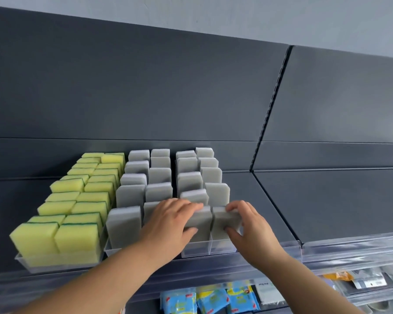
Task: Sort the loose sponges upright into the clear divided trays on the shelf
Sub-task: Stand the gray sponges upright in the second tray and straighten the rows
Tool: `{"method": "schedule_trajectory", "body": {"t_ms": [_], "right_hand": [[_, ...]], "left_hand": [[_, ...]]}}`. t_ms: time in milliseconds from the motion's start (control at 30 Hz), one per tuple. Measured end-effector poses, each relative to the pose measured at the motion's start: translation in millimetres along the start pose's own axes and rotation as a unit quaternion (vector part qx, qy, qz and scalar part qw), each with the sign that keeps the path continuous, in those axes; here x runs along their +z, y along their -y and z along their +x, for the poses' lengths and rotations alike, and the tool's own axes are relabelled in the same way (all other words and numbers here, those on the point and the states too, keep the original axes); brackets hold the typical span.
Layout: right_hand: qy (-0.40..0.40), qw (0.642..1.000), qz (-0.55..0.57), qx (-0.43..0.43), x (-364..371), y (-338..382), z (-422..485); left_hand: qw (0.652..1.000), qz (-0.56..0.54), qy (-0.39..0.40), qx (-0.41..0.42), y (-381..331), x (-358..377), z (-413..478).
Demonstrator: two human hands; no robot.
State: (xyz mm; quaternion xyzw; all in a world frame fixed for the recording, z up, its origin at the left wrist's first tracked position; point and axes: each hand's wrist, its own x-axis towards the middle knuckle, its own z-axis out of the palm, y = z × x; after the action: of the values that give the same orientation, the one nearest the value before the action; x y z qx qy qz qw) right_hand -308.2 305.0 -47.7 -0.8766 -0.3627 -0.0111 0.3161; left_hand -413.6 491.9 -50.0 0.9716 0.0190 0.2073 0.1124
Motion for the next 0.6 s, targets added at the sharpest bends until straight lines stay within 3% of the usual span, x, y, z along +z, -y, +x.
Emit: {"method": "schedule_trajectory", "body": {"t_ms": [233,333,433,600], "right_hand": [[-0.016,0.990,0.129,0.046,-23,2,27],[-0.022,0.990,0.128,0.060,-32,0,49],[0.015,0.995,0.083,0.055,-34,-5,74],[0.153,0.986,0.043,0.042,-27,-12,106]], "left_hand": [[0.996,-0.074,-0.029,-0.051,-1,-21,17],[0.993,-0.065,-0.045,-0.092,2,-31,35],[0.987,-0.060,0.030,-0.147,11,-33,52],[0.960,-0.069,0.147,-0.230,16,-30,72]]}}
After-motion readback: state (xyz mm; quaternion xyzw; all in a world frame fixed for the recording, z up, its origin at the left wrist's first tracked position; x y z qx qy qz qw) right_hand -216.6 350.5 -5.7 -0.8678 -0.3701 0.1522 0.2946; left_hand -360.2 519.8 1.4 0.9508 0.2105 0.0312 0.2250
